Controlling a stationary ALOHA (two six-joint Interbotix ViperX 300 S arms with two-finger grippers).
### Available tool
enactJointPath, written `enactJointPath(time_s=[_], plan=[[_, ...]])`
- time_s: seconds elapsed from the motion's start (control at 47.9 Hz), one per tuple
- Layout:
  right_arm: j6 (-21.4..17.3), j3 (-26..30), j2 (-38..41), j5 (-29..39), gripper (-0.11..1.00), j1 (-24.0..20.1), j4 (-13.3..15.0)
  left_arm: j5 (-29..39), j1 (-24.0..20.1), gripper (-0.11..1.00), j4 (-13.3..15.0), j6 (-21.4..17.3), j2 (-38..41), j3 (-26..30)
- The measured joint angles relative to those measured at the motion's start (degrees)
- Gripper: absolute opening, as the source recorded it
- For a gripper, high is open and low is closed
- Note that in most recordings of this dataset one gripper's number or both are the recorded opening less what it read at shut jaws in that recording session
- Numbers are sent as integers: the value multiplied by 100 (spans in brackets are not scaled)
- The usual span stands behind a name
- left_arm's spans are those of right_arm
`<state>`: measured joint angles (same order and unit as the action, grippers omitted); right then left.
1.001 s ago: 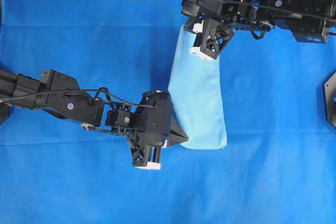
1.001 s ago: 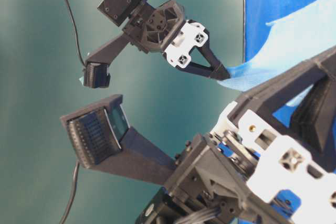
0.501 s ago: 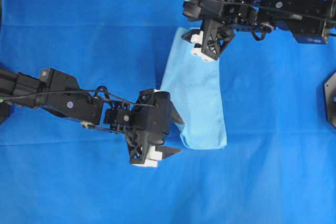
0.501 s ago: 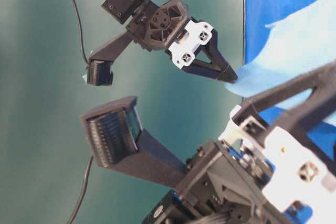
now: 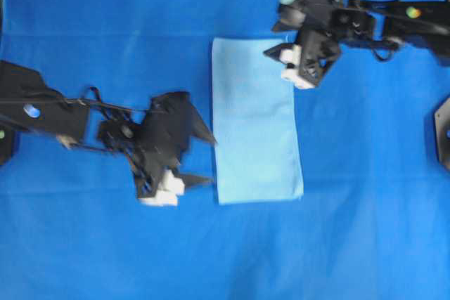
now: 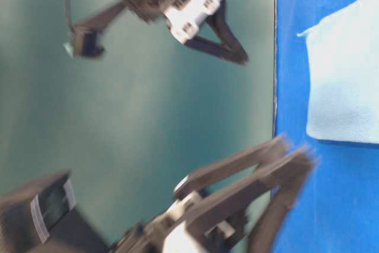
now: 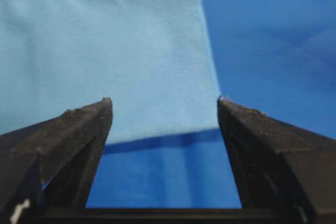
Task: Fold the light blue towel.
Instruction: 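Move both grippers to the strip's top corners and pinch them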
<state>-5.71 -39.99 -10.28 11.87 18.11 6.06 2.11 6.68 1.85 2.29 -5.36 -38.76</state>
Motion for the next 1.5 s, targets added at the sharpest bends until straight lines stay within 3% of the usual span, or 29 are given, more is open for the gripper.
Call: enactJointPath(time_s=[0.146, 0.438, 0.73, 1.168, 1.502], plan=[[-158, -519, -721, -264, 61, -141, -26, -360, -237, 76, 0, 9, -545, -501], [-598, -1670, -2338, -826, 61, -369, -53, -2013, -756, 76, 0, 0, -1890, -1758], [-677, -2408, -3129, -1397, 61, -378, -88, -2417, -896, 76, -9, -9, -2610, -2417], [-677, -2303, -2874, -1591, 61, -325, -97, -2540, -993, 76, -9, -9, -2312, -2338], [-615, -1547, -1362, -1195, 61, 475, 26, -2443, -1793, 76, -9, -316, -510, -1274]])
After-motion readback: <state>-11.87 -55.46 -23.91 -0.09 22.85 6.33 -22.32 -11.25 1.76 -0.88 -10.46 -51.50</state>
